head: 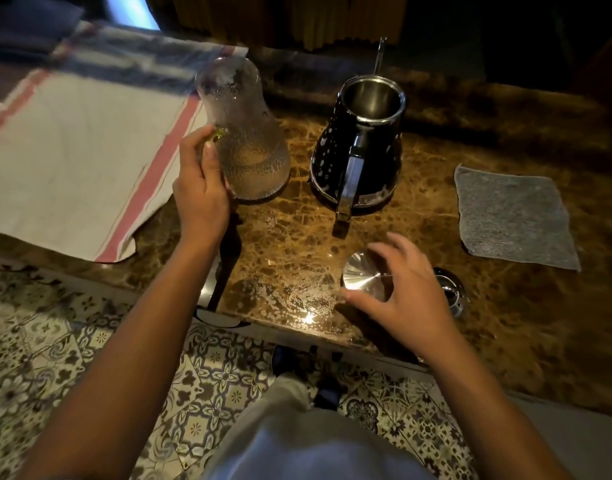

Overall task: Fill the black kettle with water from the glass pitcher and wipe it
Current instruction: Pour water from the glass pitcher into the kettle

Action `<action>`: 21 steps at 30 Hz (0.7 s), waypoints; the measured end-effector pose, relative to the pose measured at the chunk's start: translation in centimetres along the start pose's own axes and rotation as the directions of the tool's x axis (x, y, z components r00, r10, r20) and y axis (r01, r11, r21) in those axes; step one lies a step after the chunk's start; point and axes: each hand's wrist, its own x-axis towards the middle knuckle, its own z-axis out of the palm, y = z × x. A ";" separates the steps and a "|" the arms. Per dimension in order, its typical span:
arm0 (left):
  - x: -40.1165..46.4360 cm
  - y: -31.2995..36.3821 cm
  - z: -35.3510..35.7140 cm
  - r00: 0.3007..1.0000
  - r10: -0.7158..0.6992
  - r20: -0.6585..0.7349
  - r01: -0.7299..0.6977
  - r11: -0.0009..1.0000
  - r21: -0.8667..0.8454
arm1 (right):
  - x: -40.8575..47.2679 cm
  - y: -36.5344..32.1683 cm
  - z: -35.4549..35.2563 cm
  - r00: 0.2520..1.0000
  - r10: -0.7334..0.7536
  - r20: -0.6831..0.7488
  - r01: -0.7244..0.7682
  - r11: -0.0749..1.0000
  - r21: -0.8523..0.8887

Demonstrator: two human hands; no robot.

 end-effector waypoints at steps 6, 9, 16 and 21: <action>0.2 -0.7 -0.1 1.000 -0.016 0.021 0.016 1.000 0.007 | 3.1 -3.9 -5.1 0.980 0.013 -0.196 0.078 0.890 0.449; 0.2 -0.5 -0.3 0.999 -0.027 0.040 0.028 1.000 -0.003 | 5.3 -5.9 -5.1 0.988 0.055 -0.146 0.028 0.855 0.518; 0.9 -1.0 -1.9 0.983 -0.035 0.178 0.056 0.992 -0.115 | 9.7 -8.7 -1.8 0.949 0.300 -0.100 -0.110 0.610 0.785; 1.4 -1.6 -2.5 0.958 -0.061 0.281 0.113 0.979 -0.172 | 10.7 -9.4 0.4 0.907 0.390 -0.157 -0.030 0.433 0.901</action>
